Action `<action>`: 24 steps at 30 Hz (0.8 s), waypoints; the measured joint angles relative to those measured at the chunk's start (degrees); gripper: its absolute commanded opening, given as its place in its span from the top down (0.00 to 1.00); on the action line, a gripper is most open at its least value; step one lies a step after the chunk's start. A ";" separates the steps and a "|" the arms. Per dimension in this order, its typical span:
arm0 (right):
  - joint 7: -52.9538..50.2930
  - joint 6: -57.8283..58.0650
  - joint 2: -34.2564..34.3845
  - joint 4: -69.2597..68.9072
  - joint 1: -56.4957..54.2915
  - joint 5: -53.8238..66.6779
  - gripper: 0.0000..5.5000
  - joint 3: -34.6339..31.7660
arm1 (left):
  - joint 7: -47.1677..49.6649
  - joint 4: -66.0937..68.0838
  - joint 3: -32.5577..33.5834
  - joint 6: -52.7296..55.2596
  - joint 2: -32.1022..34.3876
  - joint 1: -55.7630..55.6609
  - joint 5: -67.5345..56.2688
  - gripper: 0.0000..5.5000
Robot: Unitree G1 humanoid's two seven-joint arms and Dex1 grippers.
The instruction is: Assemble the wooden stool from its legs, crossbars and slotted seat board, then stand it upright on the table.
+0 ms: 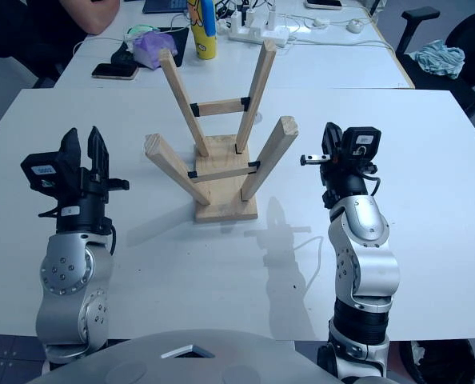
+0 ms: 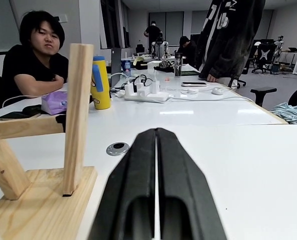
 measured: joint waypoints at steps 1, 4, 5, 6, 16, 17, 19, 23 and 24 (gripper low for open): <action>-0.06 -0.14 0.00 0.00 -0.16 0.01 1.00 -0.06 | 0.00 0.04 -0.03 0.00 -0.12 0.00 0.01 0.85; -0.11 -0.34 0.01 0.00 -0.69 0.06 1.00 -0.15 | -0.36 0.04 -0.43 0.00 -0.16 -0.14 0.01 0.91; -0.11 -0.34 0.02 0.00 -0.84 0.11 1.00 -0.15 | -0.45 0.04 -0.49 0.00 -0.17 -0.22 0.01 0.93; -0.10 -0.35 0.05 0.00 -1.03 0.26 1.00 -0.16 | -0.42 0.04 -0.50 0.00 -0.27 -0.37 0.07 0.96; -0.83 -0.37 1.31 -0.74 -1.11 2.04 1.00 -1.66 | -0.63 0.03 0.20 0.00 -0.52 -0.60 0.71 0.99; -0.87 -0.38 1.32 -0.83 -1.14 2.19 1.00 -1.65 | -0.74 0.03 0.19 0.00 -0.49 -0.69 0.73 0.99; -0.59 -0.70 1.29 -1.17 -1.17 2.25 1.00 -0.95 | -1.48 0.07 -0.48 -0.01 -0.31 -1.09 0.69 0.99; 4.74 -1.81 -0.15 -4.04 -0.95 2.51 1.00 7.74 | -7.39 2.82 -10.68 1.97 2.26 -4.25 1.20 0.99; 4.79 -2.09 -1.04 -4.31 -0.51 1.55 1.00 8.27 | -7.40 3.51 -11.46 2.58 2.55 -4.46 2.09 0.99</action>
